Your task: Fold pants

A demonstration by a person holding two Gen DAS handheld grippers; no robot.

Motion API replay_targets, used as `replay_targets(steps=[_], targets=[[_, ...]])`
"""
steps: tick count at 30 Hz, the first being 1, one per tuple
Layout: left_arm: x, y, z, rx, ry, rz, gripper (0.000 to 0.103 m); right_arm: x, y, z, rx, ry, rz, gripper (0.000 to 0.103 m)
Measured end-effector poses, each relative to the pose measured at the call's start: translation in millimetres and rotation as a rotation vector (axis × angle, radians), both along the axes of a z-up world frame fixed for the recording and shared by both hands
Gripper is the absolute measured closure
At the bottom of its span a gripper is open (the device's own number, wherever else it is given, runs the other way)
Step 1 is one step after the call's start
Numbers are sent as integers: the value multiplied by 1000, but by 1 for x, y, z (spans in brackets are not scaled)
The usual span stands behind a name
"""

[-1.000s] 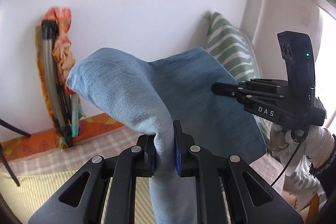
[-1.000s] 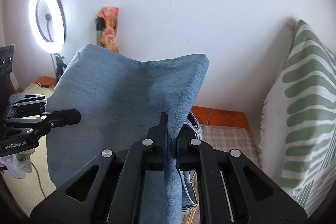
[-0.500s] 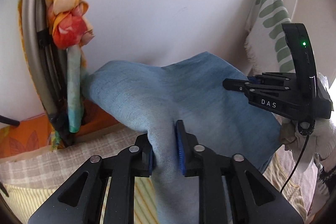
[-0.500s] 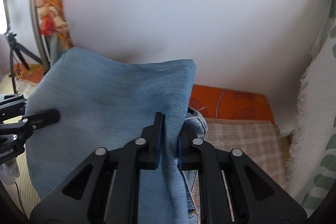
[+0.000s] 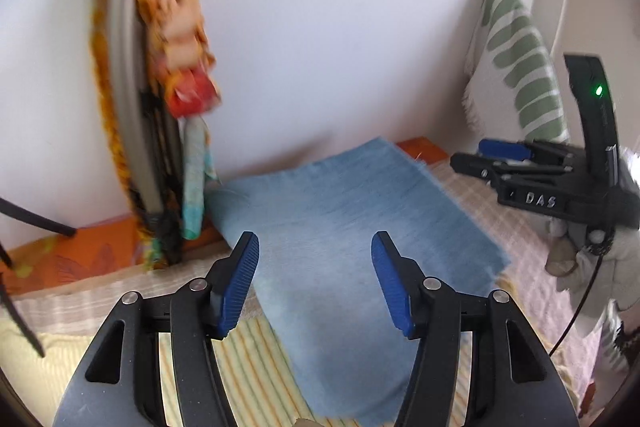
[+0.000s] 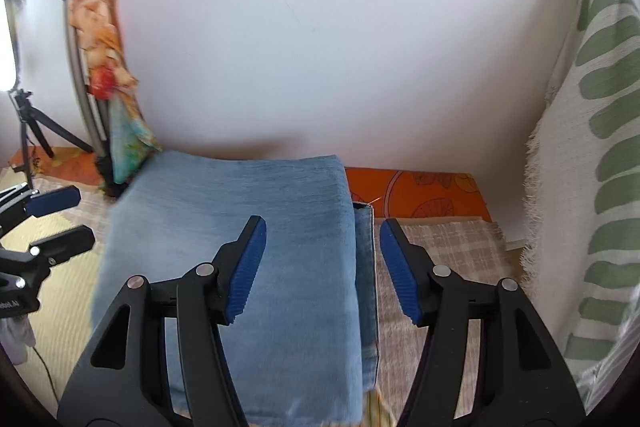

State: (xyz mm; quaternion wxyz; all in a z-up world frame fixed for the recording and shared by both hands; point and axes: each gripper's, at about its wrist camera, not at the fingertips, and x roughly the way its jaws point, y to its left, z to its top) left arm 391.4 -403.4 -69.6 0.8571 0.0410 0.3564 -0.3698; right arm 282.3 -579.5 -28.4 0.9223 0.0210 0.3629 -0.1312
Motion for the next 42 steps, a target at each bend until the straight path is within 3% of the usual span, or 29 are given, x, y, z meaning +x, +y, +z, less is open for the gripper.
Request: replay_targets(steps=[9, 20, 33, 42], targets=[[-57, 40, 56, -25, -98, 6, 35, -56, 43, 53, 2, -65, 12, 35], [-125, 92, 93, -41, -178, 9, 26, -116, 99, 82, 3, -127, 38, 23], [-191, 149, 104, -61, -206, -13, 21, -168, 178, 78, -1, -165, 84, 16], [-204, 173, 80, -30, -165, 25, 20, -182, 211, 61, -24, -194, 76, 6]])
